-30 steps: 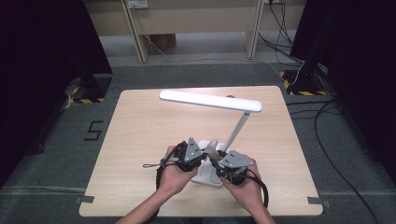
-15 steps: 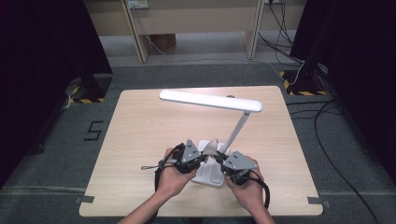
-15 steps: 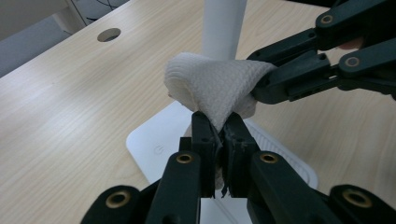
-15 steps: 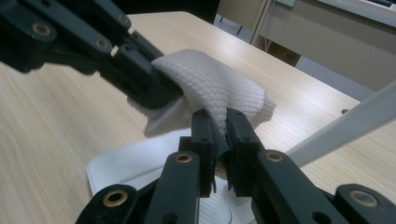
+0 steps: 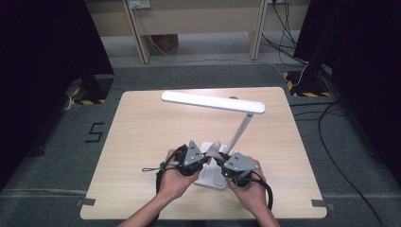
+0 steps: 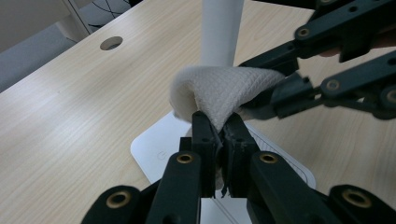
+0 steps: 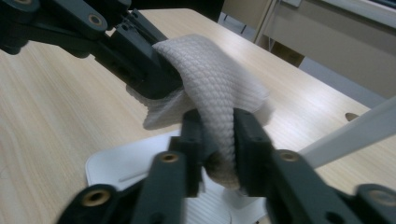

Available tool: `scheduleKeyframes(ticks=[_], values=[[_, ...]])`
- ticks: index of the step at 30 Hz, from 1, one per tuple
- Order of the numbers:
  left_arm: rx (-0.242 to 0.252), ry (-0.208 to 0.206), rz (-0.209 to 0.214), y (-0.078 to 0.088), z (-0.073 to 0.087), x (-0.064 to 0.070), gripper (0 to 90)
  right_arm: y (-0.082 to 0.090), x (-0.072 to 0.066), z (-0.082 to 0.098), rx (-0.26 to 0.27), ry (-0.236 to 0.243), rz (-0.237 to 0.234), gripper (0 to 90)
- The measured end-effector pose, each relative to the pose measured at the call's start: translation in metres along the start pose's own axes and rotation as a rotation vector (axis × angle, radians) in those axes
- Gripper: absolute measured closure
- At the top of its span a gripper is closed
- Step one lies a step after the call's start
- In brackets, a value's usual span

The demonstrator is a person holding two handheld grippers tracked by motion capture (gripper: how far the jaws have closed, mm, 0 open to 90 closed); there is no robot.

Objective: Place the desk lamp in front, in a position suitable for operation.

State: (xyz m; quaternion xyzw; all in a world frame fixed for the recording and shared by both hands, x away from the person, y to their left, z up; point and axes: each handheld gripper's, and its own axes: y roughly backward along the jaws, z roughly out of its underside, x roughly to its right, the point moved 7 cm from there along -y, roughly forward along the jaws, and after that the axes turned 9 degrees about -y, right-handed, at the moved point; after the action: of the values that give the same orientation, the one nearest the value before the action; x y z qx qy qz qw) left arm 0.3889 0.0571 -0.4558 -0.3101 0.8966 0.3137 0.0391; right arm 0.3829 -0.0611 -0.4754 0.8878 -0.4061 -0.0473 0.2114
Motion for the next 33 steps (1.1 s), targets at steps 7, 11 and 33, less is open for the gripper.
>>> scheduleKeyframes(ticks=[7, 11, 33], values=[[0.053, -0.013, 0.055, -0.005, -0.005, 0.011, 82.0, 0.015, 0.007, 0.0, -0.002, 0.002, 0.035, 81.9], [0.069, -0.022, 0.065, 0.0, -0.005, 0.012, 69.5, 0.032, 0.017, 0.007, -0.025, 0.007, 0.079, 82.1], [-0.173, 0.061, 0.04, -0.031, 0.077, -0.005, 73.5, 0.099, 0.083, -0.062, 0.226, -0.069, 0.345, 82.0]])
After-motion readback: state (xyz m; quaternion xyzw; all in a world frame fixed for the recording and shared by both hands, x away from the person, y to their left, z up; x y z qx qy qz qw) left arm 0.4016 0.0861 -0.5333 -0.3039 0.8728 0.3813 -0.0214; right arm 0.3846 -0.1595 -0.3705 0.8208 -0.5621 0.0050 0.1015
